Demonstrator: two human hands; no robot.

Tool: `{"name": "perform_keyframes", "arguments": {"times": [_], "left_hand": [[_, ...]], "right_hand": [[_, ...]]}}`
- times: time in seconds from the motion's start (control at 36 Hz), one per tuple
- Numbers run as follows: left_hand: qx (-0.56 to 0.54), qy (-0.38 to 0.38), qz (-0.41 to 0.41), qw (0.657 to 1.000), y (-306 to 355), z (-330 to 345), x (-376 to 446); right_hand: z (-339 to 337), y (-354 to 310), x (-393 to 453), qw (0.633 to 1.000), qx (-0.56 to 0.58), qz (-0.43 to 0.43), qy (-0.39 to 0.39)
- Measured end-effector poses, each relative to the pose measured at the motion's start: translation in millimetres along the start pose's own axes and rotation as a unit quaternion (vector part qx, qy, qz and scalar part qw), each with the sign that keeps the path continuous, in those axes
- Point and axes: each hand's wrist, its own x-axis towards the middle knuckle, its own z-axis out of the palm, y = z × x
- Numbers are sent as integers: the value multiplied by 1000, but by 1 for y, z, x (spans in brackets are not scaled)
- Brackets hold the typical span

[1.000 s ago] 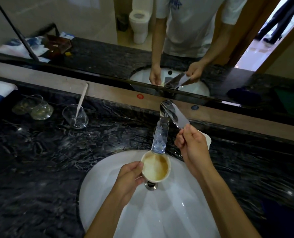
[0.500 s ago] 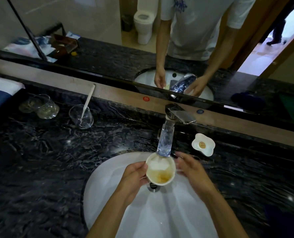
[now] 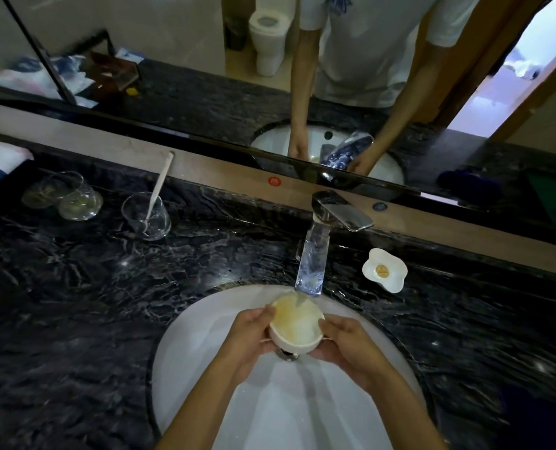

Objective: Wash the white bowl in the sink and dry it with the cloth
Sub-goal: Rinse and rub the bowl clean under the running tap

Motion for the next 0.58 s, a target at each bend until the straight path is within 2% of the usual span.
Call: {"name": "perform_keyframes", "arguments": {"times": [0.11, 0.25, 0.39, 0.5, 0.58], "left_hand": [[91, 20, 62, 994, 7, 1, -1], [79, 8, 93, 993, 3, 2, -2], [30, 8, 37, 999, -12, -1, 4], [40, 10, -5, 999, -19, -4, 10], [51, 13, -16, 999, -15, -8, 11]], "right_hand": [[5, 15, 9, 997, 77, 8, -30], [3, 20, 14, 996, 76, -44, 11], [0, 8, 8, 992, -53, -107, 39], [6, -1, 10, 972, -209, -88, 64], [8, -2, 10, 982, -178, -41, 55]]}}
